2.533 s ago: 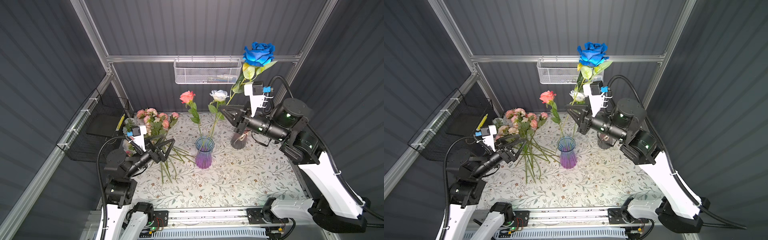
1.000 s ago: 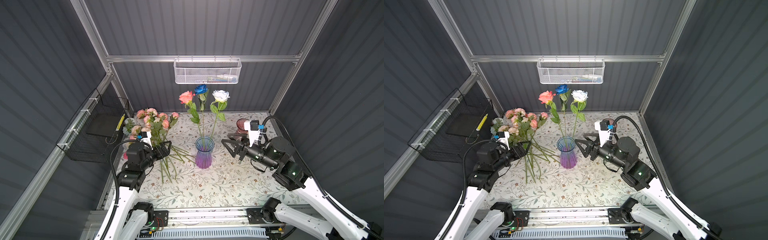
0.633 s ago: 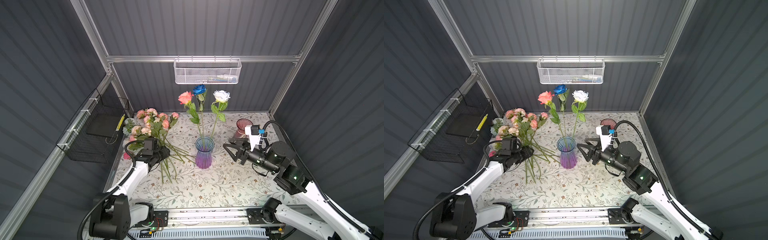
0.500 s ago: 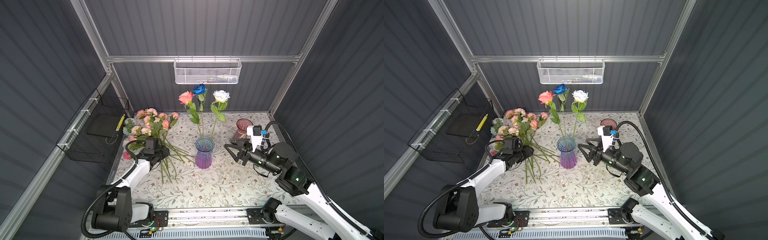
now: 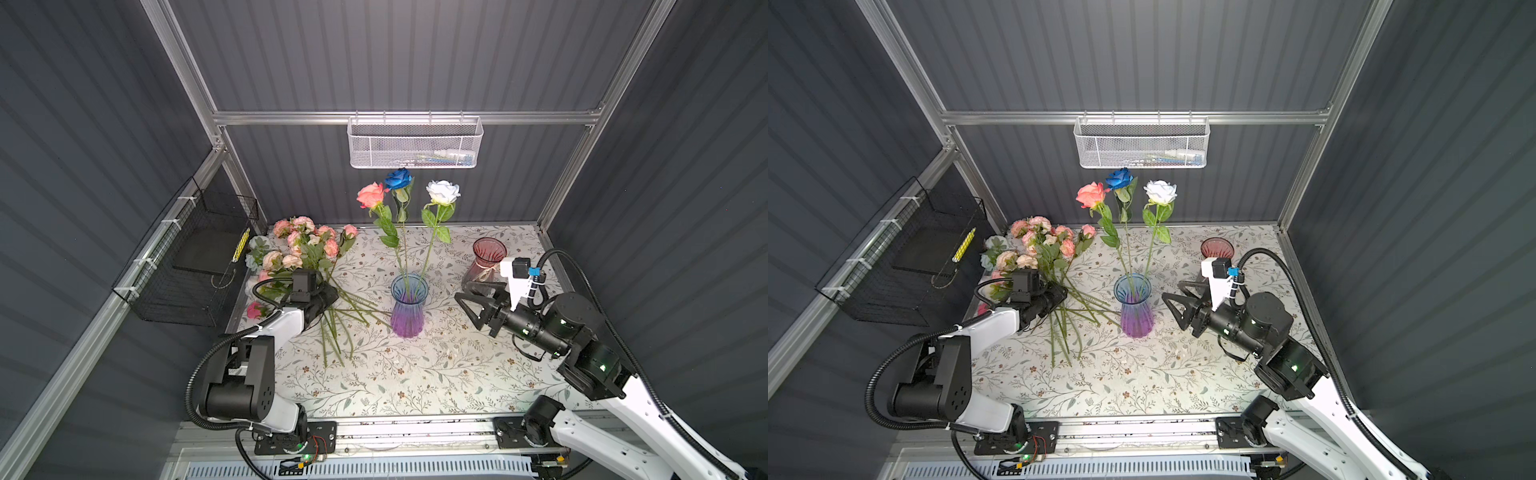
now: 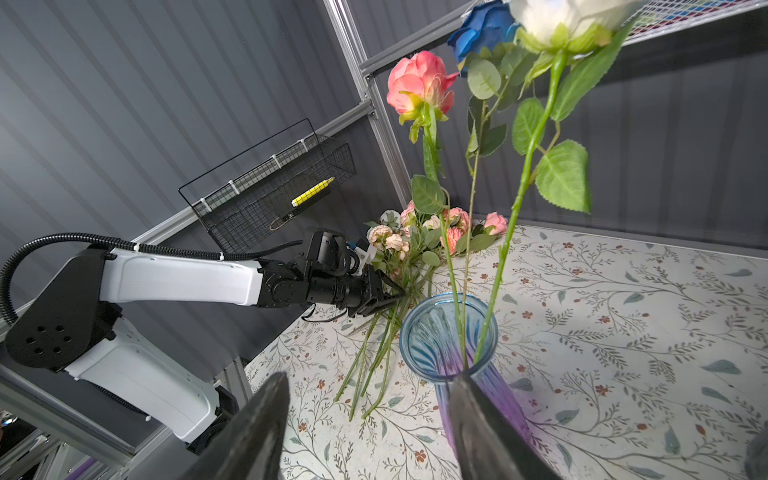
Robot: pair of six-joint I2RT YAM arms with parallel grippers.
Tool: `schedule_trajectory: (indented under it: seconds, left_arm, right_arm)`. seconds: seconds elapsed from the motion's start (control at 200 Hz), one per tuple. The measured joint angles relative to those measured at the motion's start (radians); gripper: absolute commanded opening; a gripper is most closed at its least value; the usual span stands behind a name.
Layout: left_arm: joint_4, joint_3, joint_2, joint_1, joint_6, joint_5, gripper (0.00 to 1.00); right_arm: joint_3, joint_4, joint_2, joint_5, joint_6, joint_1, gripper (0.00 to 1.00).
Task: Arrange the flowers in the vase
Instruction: 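Withdraw the right gripper from the vase while the left gripper reaches into the bunch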
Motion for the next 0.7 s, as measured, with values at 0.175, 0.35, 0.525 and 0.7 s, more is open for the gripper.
schedule_trajectory:
  seconds: [0.175,0.35,0.525,0.7]
  left_arm:
    - [0.045,0.008,0.034,-0.002,-0.045,0.015,0.4]
    - [0.061,0.047,0.096,-0.002,-0.069,0.01,0.39]
    - [0.056,0.084,0.157,-0.002,-0.079,-0.014,0.3]
    - [0.042,0.11,0.18,-0.002,-0.082,-0.044,0.02]
  right_arm:
    - [0.0,-0.007,0.001,0.01,-0.01,0.0,0.63]
    - [0.0,-0.015,0.001,0.015,-0.014,0.0,0.63]
    - [0.0,-0.021,-0.004,0.024,-0.015,0.0,0.63]
    - [0.0,-0.021,-0.013,0.029,-0.023,0.0,0.63]
